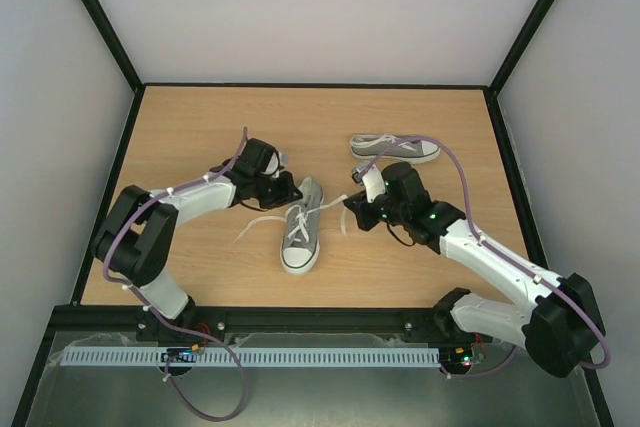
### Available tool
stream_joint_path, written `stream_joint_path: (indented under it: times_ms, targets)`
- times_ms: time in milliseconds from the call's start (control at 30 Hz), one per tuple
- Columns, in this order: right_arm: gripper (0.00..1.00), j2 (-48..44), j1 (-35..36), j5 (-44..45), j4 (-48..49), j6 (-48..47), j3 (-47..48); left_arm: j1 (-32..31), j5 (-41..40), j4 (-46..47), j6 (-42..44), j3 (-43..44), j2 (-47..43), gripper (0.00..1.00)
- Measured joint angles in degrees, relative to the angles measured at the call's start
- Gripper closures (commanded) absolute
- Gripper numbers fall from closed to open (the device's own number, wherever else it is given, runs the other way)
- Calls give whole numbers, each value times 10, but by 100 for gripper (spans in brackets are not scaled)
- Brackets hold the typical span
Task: Tie the shoes
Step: Place the shoe at the center of the board.
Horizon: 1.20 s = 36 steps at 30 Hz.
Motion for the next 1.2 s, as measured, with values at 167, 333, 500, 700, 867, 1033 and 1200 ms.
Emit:
stream_joint_path:
  times_ms: [167, 333, 500, 700, 867, 1033, 1200]
  targets:
    - [99, 23, 0, 2, -75, 35, 45, -28, -38, 21, -34, 0, 13, 89]
    - [99, 45, 0, 8, -116, 52, 77, -49, -45, 56, -53, -13, 13, 36]
    - [99, 53, 0, 20, -148, 64, 85, -43, -52, 41, -23, -5, 13, 16]
    - [99, 69, 0, 45, -198, 86, 107, 8, -38, -93, 199, 130, 13, 10]
    - [98, 122, 0, 101, -242, 104, 140, 40, -72, -216, 516, 155, -30, 10]
    - [54, 216, 0, 161, -280, 118, 171, 37, -192, -251, 670, -2, -78, 7]
    - [0, 274, 0, 203, -309, 126, 191, 39, -269, -256, 735, -69, -67, 2]
